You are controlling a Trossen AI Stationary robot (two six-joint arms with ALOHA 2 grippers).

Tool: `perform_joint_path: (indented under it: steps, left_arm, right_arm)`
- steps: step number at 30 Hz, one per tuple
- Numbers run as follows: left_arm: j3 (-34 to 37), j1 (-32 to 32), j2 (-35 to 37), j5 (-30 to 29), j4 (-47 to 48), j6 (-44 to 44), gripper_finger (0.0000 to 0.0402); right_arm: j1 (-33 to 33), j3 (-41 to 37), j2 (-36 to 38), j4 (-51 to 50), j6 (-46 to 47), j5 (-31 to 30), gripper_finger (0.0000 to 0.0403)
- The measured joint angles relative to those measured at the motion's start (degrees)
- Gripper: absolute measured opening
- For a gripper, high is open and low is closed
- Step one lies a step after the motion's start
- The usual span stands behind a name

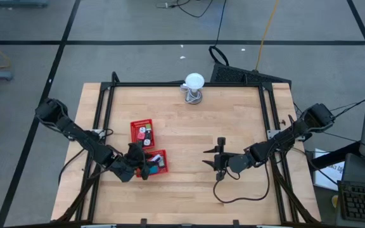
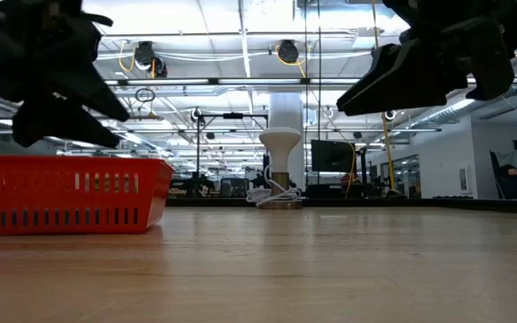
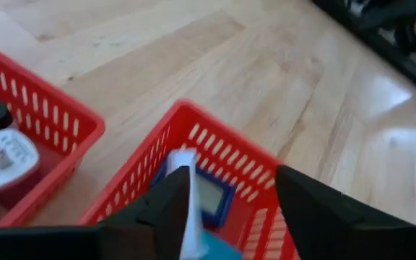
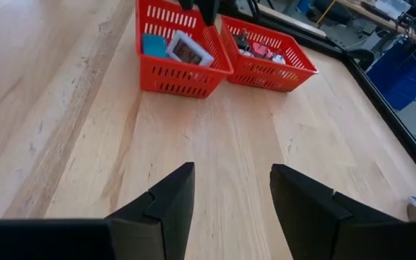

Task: Pick & Place Office items
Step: Put the white digital timer into the bottom red basket, then return to Home Position

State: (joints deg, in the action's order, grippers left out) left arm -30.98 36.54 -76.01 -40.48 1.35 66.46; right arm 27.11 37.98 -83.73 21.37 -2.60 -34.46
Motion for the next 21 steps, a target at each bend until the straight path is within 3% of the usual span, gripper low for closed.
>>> perform_joint_path:
  steps: [4, 8, 14, 21]
  left_arm:
    - [0.0, -1.42, 2.18, 0.02, -2.29, -0.41, 0.0235]
    - [0.0, -2.77, 6.73, 0.12, -4.18, -9.32, 0.0255]
    - [0.0, -3.45, 16.05, 0.05, -15.7, -38.06, 0.0268]
    - [-0.06, -3.52, 22.06, -1.67, -28.91, -71.91, 0.0269]
  right_arm:
    - [0.37, 0.02, 3.2, -1.67, -0.1, -0.02, 0.0172]
    - [1.12, 0.0, 9.59, -4.27, -1.24, -0.04, 0.0173]
    - [2.4, 0.0, 21.76, -7.47, -1.52, -0.04, 0.0173]
    - [3.39, 0.0, 35.93, -16.97, -1.57, -0.03, 0.017]
